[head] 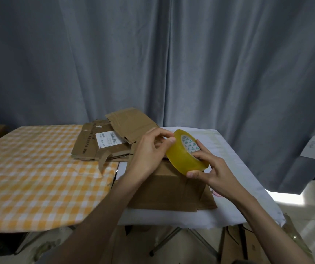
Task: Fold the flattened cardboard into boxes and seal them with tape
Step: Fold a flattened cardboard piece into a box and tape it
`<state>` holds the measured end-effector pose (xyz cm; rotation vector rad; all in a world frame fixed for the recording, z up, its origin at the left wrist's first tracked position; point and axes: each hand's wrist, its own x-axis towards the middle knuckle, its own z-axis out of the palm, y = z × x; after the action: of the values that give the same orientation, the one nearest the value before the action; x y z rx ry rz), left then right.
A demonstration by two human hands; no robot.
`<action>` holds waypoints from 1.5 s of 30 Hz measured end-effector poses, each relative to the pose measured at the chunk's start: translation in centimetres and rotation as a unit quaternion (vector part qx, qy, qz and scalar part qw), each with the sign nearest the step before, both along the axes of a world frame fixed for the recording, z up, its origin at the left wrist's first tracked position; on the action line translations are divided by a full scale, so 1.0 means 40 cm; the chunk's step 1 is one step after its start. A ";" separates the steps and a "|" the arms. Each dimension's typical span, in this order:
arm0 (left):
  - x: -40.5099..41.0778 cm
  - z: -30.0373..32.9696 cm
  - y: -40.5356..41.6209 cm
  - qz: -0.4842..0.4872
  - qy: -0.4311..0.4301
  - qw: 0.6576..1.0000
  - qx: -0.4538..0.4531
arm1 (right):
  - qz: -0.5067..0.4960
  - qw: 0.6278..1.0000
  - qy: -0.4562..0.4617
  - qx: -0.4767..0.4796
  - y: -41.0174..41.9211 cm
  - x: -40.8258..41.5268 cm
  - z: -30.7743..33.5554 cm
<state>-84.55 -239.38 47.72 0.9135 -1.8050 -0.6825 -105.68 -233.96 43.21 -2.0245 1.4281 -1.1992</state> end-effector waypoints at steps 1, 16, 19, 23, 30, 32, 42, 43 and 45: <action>0.008 0.014 -0.011 0.003 -0.017 1.000 0.002 | 0.000 1.000 0.006 0.000 0.002 0.001 0.002; 0.033 0.113 -0.078 -0.048 -0.199 0.979 0.000 | 0.022 0.998 0.050 -0.013 0.009 0.016 0.022; 0.028 0.113 -0.078 -0.054 -0.209 0.976 -0.005 | 0.024 0.999 0.045 -0.006 0.009 0.015 0.024; 0.022 0.105 -0.074 -0.066 -0.225 0.972 -0.017 | 0.036 0.998 0.052 -0.010 0.007 0.010 0.021; 0.023 0.070 -0.068 -0.080 -0.201 0.974 -0.074 | 0.035 0.999 0.037 -0.001 0.009 0.007 0.029; 0.024 0.059 -0.067 -0.081 -0.182 0.975 -0.096 | 0.030 0.999 0.028 0.012 0.011 0.004 0.032; 0.048 0.026 -0.070 -0.072 -0.031 0.996 -0.029 | 0.025 0.999 0.009 0.031 -0.006 -0.006 0.022; 0.045 0.024 -0.071 -0.060 -0.023 0.997 -0.033 | 0.027 0.999 0.010 0.034 -0.007 -0.005 0.022; 0.039 0.020 -0.067 -0.044 -0.006 0.998 -0.044 | 0.025 0.999 0.005 0.041 -0.009 -0.006 0.022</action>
<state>-82.99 -242.07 48.53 0.7846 -1.8794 -0.6491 -105.92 -234.32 44.08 -2.0020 1.3999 -1.0926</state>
